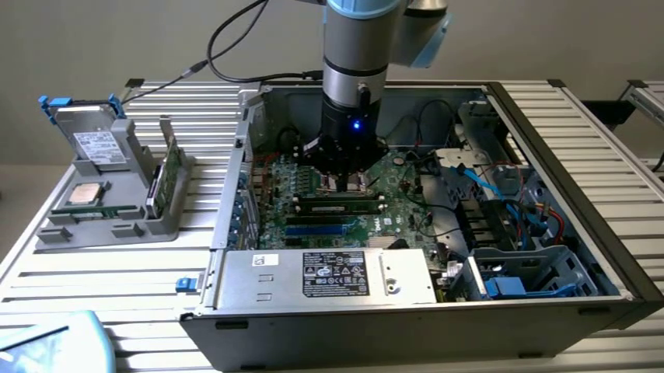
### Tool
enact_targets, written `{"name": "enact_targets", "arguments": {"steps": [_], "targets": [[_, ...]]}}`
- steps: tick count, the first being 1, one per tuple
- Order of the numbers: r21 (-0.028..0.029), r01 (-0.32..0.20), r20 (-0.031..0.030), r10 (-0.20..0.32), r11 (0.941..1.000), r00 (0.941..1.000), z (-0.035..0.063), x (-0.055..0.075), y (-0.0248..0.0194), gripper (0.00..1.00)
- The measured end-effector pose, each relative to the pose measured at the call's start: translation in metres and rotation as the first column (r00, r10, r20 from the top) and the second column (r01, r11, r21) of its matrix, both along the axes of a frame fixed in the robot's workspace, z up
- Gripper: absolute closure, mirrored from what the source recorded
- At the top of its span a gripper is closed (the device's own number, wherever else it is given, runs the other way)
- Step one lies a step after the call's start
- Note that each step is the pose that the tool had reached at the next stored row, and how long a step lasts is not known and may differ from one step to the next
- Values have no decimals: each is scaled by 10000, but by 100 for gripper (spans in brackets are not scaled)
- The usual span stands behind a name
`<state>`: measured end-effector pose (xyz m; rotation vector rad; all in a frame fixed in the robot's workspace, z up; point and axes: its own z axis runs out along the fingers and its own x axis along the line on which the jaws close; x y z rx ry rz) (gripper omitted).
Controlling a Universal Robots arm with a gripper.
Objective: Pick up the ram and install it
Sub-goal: 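Press down the ram until it locks into place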
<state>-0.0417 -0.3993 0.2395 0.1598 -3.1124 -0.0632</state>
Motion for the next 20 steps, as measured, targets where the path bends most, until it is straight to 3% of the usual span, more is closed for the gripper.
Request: {"name": "enact_targets", "arguments": {"steps": [8, 20], "targets": [[-1, 807, 0, -807, 9967, 9967, 1, 0, -5, 90], [1, 1068, 1, -1068, 9943, 9943, 2, 0, -142, 90]]}}
